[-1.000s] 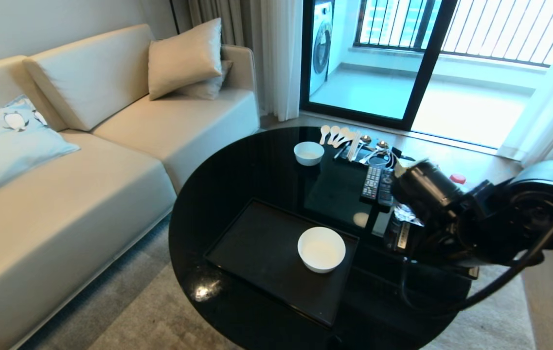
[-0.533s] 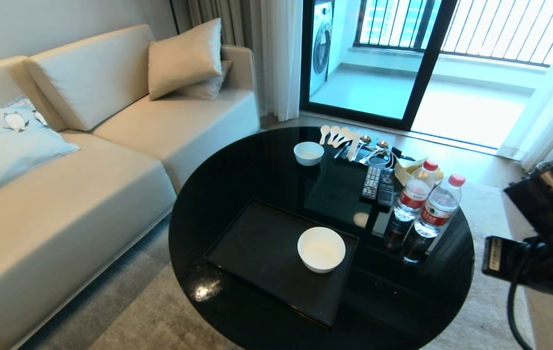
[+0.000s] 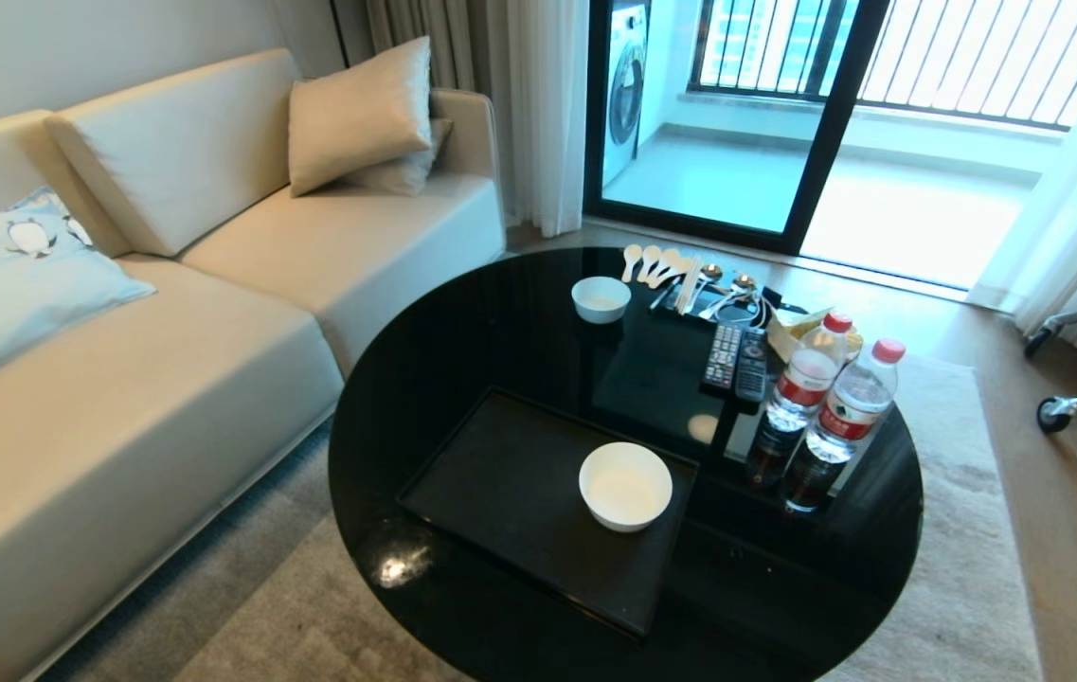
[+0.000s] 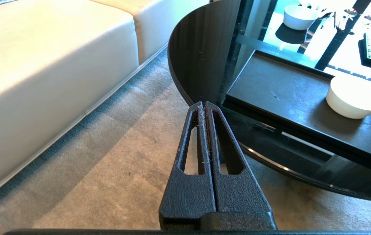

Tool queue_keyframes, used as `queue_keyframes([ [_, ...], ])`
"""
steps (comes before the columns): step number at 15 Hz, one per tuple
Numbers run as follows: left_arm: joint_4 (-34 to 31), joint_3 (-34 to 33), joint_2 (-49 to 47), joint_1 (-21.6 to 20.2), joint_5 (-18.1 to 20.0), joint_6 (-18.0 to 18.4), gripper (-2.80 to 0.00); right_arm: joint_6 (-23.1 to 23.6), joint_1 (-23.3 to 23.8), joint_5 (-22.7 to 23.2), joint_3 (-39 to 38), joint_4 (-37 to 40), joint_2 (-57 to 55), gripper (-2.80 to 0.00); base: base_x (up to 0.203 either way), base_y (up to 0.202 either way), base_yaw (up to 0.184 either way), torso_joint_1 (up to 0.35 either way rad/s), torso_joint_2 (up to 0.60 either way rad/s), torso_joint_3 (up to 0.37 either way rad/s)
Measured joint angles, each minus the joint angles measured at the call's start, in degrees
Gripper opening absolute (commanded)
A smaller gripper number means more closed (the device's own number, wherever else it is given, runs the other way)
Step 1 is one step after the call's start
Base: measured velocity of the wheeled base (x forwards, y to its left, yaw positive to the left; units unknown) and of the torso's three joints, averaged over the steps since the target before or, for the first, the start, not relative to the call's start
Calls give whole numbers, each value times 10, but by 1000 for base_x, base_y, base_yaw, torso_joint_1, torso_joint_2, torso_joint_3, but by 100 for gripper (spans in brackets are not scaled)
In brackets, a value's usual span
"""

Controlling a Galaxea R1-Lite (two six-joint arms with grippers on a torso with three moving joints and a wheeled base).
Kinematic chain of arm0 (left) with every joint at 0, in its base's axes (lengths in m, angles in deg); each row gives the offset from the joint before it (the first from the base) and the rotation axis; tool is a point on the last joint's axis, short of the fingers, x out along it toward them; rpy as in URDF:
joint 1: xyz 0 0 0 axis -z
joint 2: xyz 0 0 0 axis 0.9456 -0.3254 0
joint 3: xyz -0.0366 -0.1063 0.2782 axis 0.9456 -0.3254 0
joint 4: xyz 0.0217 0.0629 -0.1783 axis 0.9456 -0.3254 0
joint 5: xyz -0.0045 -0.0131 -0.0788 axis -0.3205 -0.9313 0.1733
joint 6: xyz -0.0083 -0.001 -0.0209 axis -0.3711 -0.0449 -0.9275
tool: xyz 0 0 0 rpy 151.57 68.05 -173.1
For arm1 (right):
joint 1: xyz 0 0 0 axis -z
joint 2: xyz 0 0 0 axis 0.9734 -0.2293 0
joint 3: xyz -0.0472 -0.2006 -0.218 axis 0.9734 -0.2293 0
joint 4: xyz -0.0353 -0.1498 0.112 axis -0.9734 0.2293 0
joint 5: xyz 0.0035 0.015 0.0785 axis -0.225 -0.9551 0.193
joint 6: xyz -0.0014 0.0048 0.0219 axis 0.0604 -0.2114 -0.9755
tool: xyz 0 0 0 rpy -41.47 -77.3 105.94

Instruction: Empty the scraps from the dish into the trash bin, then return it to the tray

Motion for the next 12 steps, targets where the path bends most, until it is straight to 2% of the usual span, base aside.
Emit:
queue_keyframes([
  [2,0,0,0,0,0,0,-280,44,36,1,-58,-28,60,-280,0,0,0,0,0,0],
  [5,0,0,0,0,0,0,-280,149,84,23,-190,-166,133,-280,0,0,0,0,0,0],
  [6,0,0,0,0,0,0,-280,192,101,50,-233,-233,161,-280,0,0,0,0,0,0],
  [8,0,0,0,0,0,0,-280,255,126,135,-275,-330,219,-280,0,0,0,0,0,0],
  [10,0,0,0,0,0,0,-280,278,137,212,-287,-321,278,-280,0,0,0,0,0,0],
  [12,0,0,0,0,0,0,-280,283,133,266,-290,-286,334,-280,0,0,0,0,0,0],
])
